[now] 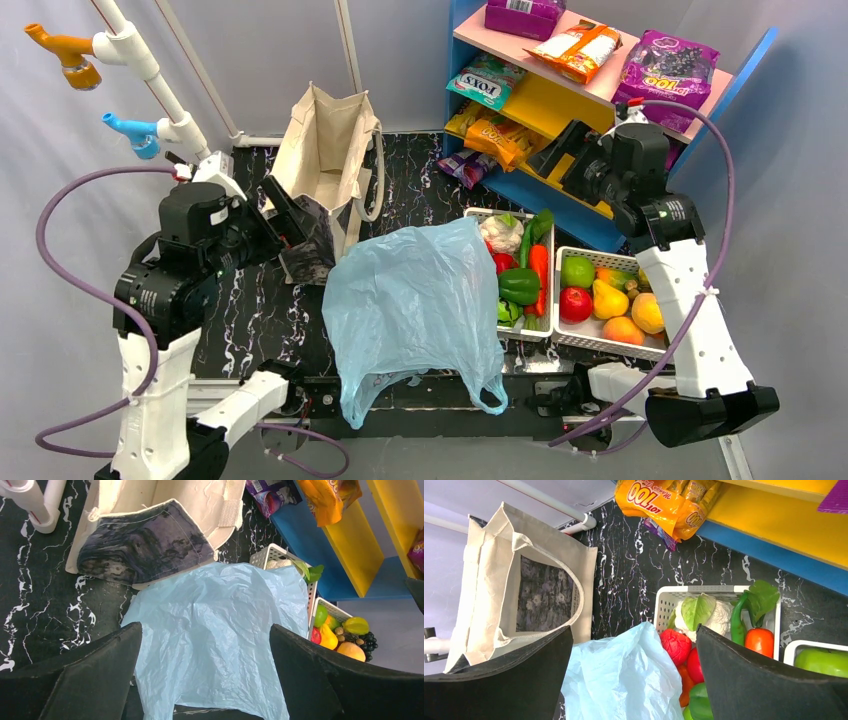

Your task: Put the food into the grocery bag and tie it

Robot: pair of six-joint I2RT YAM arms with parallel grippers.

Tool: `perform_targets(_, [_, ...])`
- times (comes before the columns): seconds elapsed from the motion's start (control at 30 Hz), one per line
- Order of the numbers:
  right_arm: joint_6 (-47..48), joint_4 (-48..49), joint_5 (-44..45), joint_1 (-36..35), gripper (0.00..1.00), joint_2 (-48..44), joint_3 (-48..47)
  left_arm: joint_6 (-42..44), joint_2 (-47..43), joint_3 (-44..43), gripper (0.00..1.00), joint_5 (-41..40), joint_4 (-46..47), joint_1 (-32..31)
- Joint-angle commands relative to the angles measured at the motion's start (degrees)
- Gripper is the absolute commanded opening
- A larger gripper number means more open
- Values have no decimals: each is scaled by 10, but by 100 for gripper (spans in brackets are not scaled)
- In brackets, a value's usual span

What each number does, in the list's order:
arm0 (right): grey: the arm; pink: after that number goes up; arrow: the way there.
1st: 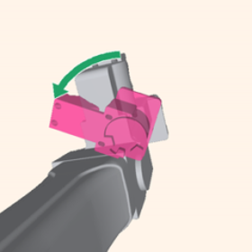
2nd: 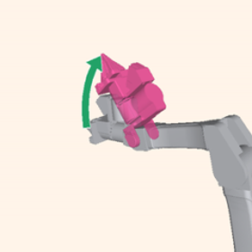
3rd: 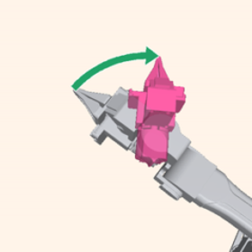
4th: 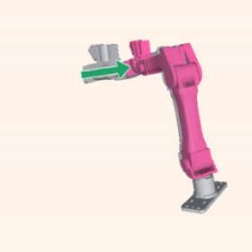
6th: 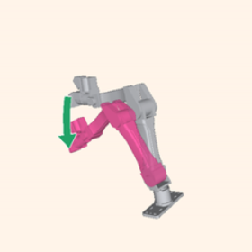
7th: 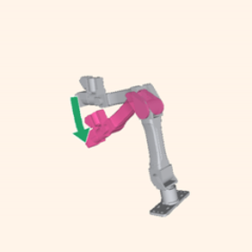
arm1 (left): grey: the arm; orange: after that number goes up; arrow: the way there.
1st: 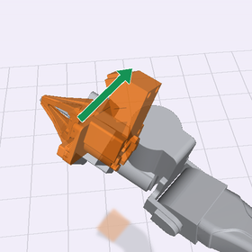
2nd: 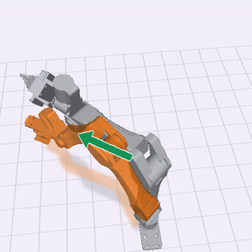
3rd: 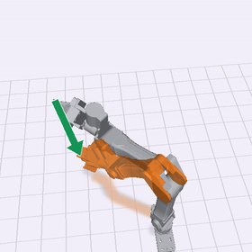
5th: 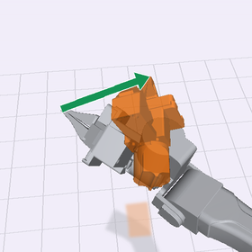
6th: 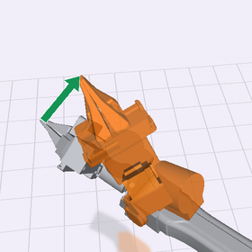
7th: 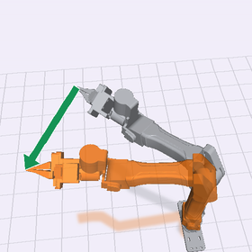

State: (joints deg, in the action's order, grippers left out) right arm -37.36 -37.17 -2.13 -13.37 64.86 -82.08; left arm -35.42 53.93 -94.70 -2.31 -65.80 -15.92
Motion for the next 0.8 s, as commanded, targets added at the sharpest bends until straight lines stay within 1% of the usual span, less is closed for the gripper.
perform_targets(0.0, [-6, -2, 7, -11, 100, 16, -35, -15, -8, -12, 100, -44, -22, 2])
perform_targets(0.07, [-13, -1, 10, -17, 100, 20, -33, -22, -23, -7, 100, -57, -9, 2])
perform_targets(0.2, [-21, 5, 16, -31, 100, 31, -32, 43, -72, 51, 99, 14, 82, 3])
perform_targets(0.23, [-24, 6, 18, -35, 100, 34, -32, 51, -79, 59, 100, 22, 93, 2])
perform_targets(0.37, [-44, 29, 41, -52, 100, 35, -17, 64, -74, 49, 99, 31, 82, 2])
perform_targets(0.5, [-87, 51, 67, -63, 100, 37, 9, 70, -68, 48, 100, 47, 76, 3])
perform_targets(0.63, [-126, 75, 111, -70, 100, 40, 41, 79, -69, 46, 100, 48, 66, 2])
perform_targets(0.77, [-143, 70, 142, -70, 100, 71, 34, 86, -80, 47, 100, 44, 62, 2])
